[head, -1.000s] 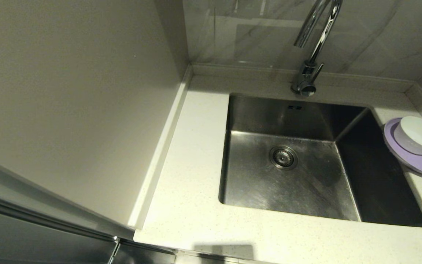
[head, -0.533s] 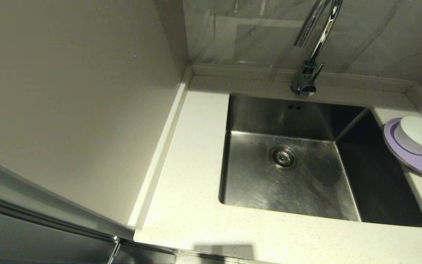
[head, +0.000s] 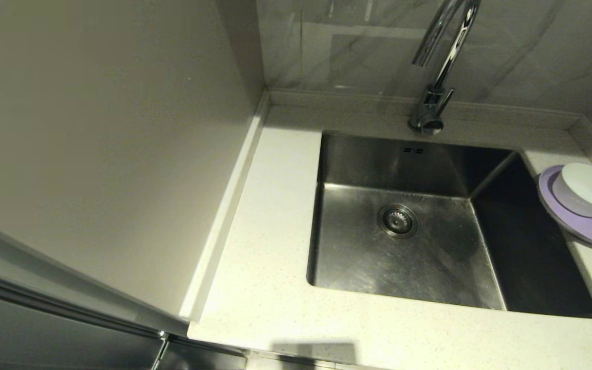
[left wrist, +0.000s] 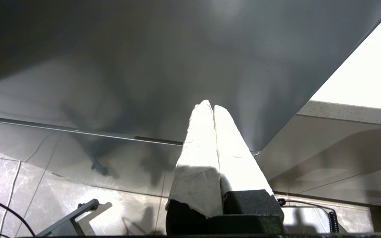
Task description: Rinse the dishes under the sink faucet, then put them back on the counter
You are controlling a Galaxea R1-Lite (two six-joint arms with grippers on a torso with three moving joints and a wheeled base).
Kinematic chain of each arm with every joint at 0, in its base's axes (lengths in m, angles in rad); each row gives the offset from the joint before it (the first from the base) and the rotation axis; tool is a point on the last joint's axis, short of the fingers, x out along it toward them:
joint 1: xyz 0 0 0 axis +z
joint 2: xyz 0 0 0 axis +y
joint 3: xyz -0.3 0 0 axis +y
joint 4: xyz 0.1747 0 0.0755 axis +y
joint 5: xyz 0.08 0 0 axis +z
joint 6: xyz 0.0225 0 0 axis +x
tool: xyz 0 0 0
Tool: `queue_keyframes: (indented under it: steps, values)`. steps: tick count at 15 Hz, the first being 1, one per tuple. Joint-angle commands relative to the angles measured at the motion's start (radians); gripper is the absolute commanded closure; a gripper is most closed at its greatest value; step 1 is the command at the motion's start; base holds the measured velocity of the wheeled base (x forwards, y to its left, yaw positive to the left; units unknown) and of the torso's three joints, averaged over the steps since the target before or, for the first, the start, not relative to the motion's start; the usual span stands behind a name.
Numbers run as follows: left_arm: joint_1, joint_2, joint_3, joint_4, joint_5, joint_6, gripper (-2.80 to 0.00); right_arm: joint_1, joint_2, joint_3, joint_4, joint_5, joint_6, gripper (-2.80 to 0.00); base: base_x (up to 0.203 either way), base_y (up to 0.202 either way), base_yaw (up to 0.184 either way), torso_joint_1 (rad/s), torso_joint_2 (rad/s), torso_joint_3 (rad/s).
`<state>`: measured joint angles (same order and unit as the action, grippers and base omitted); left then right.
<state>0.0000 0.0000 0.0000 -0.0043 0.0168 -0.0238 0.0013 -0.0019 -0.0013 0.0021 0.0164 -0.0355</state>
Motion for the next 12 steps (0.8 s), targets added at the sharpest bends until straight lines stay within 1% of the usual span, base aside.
queue_keyframes:
  steps: [1,3,12]
  values:
    - [0.0,-0.003,0.0,0.0,0.0,-0.001,0.0,0.0,0.002,0.0,0.0,-0.001,0.009,0.0,0.0,0.0,0.0,0.0,0.0,0.0]
    - [0.0,-0.003,0.0,0.0,0.0,-0.001,0.0,0.0,0.002,0.0,-0.001,-0.01,0.023,0.0,0.0,0.0,0.0,0.0,0.0,0.0]
    - [0.0,-0.003,0.0,0.0,0.0,-0.001,0.0,0.0,0.002,0.0,-0.002,-0.016,0.039,0.0,0.0,0.0,0.0,0.0,0.0,0.0]
